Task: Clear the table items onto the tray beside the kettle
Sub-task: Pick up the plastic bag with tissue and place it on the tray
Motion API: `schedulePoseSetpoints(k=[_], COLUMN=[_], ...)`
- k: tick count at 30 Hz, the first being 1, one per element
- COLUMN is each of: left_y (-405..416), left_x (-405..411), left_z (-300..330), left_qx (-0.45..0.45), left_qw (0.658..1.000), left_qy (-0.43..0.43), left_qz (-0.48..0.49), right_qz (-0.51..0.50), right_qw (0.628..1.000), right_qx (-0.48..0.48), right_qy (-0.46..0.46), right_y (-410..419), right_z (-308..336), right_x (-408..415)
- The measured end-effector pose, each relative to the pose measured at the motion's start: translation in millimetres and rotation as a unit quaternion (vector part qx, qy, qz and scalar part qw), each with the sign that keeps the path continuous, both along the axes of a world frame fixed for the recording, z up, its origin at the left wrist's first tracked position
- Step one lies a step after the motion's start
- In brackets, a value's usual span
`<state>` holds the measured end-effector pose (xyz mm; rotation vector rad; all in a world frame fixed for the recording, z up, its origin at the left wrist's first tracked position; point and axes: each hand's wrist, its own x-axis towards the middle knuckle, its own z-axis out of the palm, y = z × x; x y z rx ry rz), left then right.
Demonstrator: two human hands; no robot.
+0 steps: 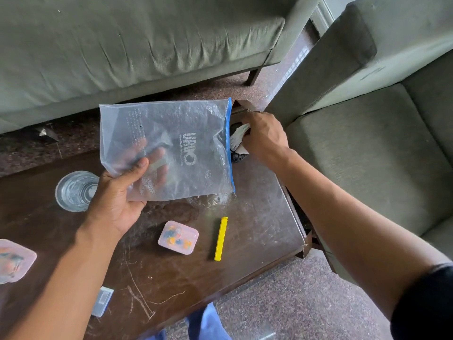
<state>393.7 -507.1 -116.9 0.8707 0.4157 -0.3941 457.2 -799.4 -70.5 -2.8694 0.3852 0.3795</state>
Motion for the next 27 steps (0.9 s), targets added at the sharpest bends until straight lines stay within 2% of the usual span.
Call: schedulePoseSetpoints(k=[4,6,8,9,10,12,13,15,17,19,23,27], left_y=[-2,-1,1,3,6,11,15,24,36,52,94,147], left_x=[-2,-2,-2,-2,-2,-2,-2,-3,-4,-6,-15,-30], left_z=[4,7,9,10,11,13,15,17,20,22,28,34], left_qx=[0.002,-0.002,-0.012,-0.017,-0.021,-0.028,-0.030,-0.032,-0.025,0.002,0.059,0.107], left_qw=[1.000,1.000,1.000,1.000,1.000,0.999,0.999,0.999,0.999,0.999,0.996,0.991], left_qy=[0.008,0.007,-0.005,-0.010,-0.015,-0.020,-0.021,-0.021,-0.030,-0.046,-0.062,-0.060], left_qz=[-0.007,-0.007,-0.004,-0.004,-0.004,-0.006,-0.005,-0.001,0.003,0.005,0.008,0.051], right_qz=[-0.019,-0.018,-0.026,-0.055,-0.096,-0.151,-0.148,-0.152,-0.169,-0.164,-0.103,-0.055], right_qw=[1.000,0.997,0.968,0.939,0.902,0.810,0.770,0.700,0.667,0.685,0.762,0.765], right_qx=[0.003,0.023,0.132,0.224,0.333,0.547,0.615,0.697,0.719,0.702,0.634,0.634], right_qy=[0.004,-0.071,-0.211,-0.255,-0.255,-0.148,-0.080,0.033,0.097,0.106,0.086,0.098], right_y=[0,2,9,15,25,42,50,63,76,92,126,166], right_z=[2,12,25,33,41,53,57,61,60,57,48,46], right_x=[-6,-13,-26,-32,-37,-42,-42,-44,-46,-46,-41,-36])
